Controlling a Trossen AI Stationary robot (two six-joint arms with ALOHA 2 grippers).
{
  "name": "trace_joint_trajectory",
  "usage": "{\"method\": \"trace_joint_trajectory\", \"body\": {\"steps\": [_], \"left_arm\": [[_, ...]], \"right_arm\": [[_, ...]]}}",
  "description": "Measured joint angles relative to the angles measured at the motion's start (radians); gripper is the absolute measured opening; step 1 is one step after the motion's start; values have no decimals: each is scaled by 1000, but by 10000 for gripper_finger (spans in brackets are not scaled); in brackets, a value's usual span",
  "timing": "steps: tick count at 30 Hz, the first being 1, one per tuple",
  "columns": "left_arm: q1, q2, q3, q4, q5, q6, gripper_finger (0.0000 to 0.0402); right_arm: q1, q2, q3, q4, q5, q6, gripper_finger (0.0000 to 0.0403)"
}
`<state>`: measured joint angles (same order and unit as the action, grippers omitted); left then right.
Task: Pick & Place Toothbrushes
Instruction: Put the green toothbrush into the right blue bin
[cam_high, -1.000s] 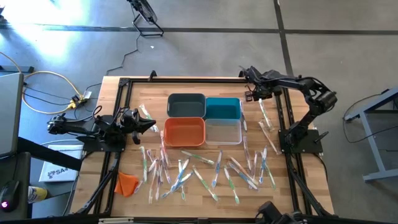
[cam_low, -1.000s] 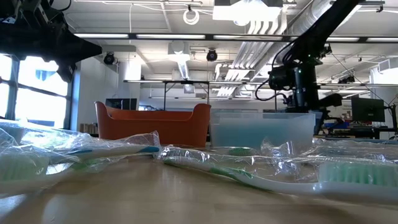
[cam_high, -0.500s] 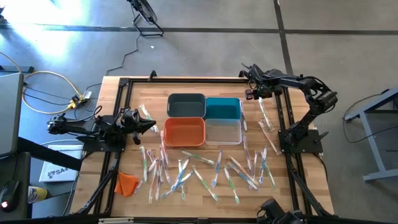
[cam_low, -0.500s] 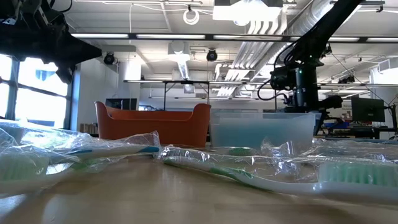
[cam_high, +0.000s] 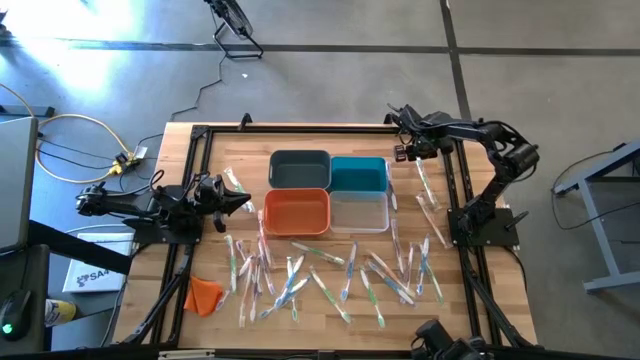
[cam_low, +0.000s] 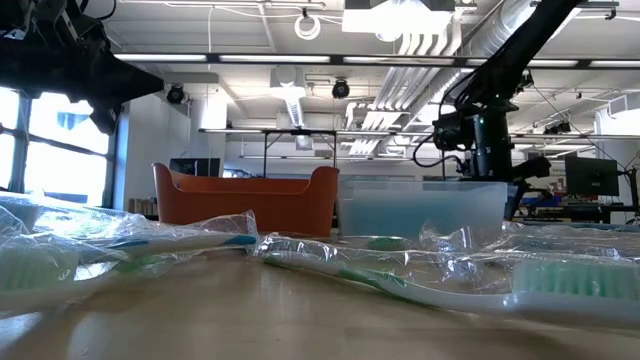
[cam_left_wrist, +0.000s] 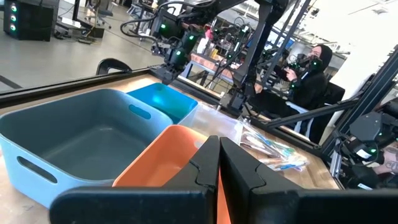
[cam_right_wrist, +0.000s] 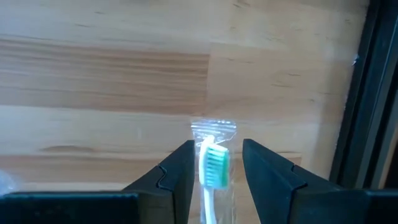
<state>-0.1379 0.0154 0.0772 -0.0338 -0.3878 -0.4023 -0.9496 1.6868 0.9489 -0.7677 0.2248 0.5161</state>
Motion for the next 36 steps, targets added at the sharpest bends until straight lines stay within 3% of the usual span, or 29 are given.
{"method": "trace_joint_trajectory", "body": {"steps": [36], "left_arm": [[0, 0, 0, -3, 0, 0, 9]], "right_arm": [[7, 4, 0, -31, -65, -82, 128]]}}
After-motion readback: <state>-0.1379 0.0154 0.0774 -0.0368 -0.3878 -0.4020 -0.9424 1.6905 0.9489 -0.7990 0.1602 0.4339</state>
